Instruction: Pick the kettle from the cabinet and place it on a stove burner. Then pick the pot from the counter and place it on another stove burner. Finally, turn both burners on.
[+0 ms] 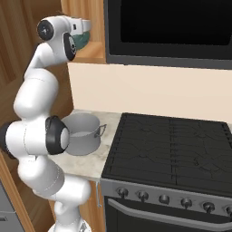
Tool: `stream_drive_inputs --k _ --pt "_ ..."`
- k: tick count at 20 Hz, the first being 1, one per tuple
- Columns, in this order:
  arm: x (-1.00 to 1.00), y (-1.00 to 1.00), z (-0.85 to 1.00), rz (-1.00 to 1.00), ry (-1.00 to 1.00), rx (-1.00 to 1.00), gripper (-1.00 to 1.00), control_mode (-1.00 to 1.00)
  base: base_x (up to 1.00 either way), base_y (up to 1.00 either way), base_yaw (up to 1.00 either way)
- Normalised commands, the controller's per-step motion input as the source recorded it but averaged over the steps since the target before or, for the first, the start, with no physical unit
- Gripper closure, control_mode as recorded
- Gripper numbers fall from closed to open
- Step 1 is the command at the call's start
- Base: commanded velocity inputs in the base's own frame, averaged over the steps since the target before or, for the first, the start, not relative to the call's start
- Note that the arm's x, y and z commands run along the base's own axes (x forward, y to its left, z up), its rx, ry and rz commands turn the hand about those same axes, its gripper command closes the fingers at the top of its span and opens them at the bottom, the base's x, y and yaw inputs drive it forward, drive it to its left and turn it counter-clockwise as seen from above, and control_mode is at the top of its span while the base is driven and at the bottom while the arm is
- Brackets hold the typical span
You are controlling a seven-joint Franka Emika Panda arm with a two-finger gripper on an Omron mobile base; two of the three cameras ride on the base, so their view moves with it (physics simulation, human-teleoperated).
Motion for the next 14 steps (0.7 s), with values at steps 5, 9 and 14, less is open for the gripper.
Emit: stream_drive_inputs --k 5,9,14 --pt "-0.35 0.00 0.00 0.00 0.00 0.06 1.00 -1.00 0.00 0.00 0.00" --pt "-0.39 -0.02 0.00 0.00 0.00 0.10 1.00 -1.00 0.00 0.00 0.00" --pt "-0.36 -0.03 0.00 0.00 0.00 0.09 1.00 -1.00 0.00 0.00 0.00"
